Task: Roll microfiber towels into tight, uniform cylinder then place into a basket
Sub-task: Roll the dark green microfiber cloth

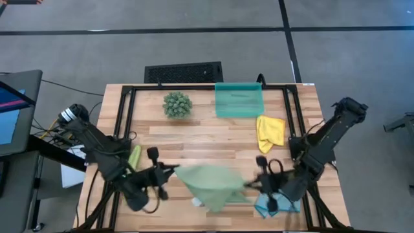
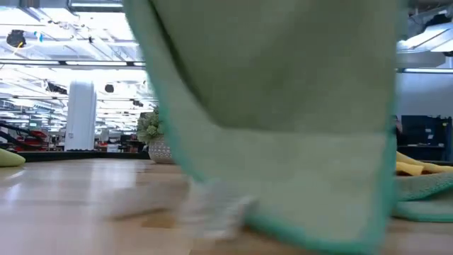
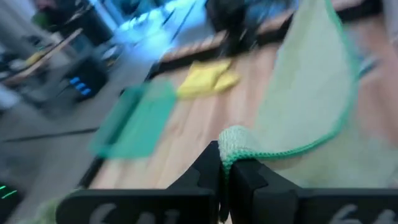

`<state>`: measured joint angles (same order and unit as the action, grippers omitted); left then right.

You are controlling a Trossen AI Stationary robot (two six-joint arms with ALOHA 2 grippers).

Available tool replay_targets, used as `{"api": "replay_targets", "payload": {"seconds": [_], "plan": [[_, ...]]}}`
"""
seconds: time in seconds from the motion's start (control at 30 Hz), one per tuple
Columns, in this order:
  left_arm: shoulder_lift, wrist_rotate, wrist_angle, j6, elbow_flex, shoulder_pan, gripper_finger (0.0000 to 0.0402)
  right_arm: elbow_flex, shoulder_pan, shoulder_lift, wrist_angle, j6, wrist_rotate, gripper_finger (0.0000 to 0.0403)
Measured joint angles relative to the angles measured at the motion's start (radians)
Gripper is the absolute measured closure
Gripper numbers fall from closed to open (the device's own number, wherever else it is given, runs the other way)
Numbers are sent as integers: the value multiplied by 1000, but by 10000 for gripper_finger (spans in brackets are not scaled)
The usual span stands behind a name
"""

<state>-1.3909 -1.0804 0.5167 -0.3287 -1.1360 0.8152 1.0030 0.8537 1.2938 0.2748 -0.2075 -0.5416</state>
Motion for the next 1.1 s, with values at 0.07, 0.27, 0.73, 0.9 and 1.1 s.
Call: {"api": "replay_targets", "payload": {"seconds": [0.07, 0.27, 0.73, 0.9, 1.1], "plan": [[3, -13, -56, 58, -33, 40, 401, 31, 47, -4, -57, 99, 97, 387], [3, -20, -242, 248, -157, 153, 401, 123, 164, -6, -268, 294, 92, 390], [-35, 2, 333, -367, -101, 16, 401, 124, -87, -31, 408, -202, -251, 393], [-37, 94, 347, -574, 77, -108, 401, 5, -277, -9, 524, -343, -234, 389], [-37, 122, 310, -634, 243, -275, 401, -100, -446, -10, 461, -343, -244, 392]]}}
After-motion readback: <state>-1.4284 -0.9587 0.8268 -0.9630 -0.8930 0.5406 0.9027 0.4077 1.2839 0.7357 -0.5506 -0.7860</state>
